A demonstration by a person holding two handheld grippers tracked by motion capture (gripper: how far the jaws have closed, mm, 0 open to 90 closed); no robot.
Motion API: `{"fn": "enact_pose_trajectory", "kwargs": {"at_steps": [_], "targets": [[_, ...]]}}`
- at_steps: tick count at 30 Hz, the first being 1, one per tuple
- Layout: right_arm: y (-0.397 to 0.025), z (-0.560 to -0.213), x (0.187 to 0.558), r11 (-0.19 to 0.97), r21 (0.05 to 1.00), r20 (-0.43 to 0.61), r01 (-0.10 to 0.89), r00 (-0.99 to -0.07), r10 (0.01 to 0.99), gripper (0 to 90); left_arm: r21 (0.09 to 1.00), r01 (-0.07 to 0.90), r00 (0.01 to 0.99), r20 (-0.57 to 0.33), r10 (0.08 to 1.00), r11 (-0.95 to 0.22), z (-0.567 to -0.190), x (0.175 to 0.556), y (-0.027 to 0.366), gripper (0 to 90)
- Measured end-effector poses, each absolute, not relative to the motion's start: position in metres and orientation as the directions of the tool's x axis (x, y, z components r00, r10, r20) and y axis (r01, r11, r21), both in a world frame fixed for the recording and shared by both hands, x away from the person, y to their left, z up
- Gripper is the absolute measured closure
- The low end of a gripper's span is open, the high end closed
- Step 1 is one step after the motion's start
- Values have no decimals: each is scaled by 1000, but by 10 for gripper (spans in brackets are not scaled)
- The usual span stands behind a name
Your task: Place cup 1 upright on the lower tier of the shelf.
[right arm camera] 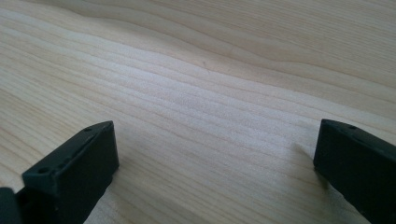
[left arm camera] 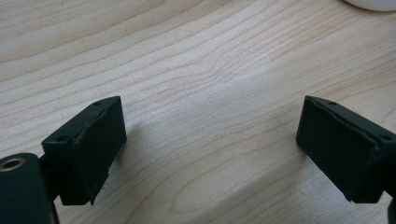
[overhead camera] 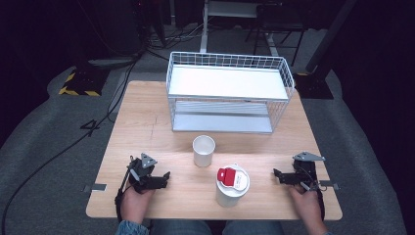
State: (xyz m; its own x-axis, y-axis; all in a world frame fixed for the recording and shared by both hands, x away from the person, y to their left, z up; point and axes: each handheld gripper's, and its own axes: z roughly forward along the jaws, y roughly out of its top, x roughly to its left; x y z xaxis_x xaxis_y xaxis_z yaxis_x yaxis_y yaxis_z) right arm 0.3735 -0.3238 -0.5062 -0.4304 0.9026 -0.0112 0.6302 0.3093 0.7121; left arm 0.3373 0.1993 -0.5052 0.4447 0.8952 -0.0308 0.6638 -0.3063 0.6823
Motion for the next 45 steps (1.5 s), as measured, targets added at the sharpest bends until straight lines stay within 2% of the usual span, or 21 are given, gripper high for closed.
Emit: {"fn": "enact_pose_trajectory", "kwargs": {"at_steps": [11, 33, 45], "targets": [[-324, -506, 373, 309, 713, -11, 630, -431, 902, 2, 677, 668, 460, -50, 886, -309, -495, 336, 195, 89], [-323, -506, 373, 304, 712, -11, 633, -423, 906, 2, 775, 547, 563, -60, 824, -317, -455, 344, 167, 89], [-322, -506, 373, 304, 712, -11, 633, -423, 906, 3, 843, 477, 608, -112, 786, -248, -453, 354, 151, 82]]}}
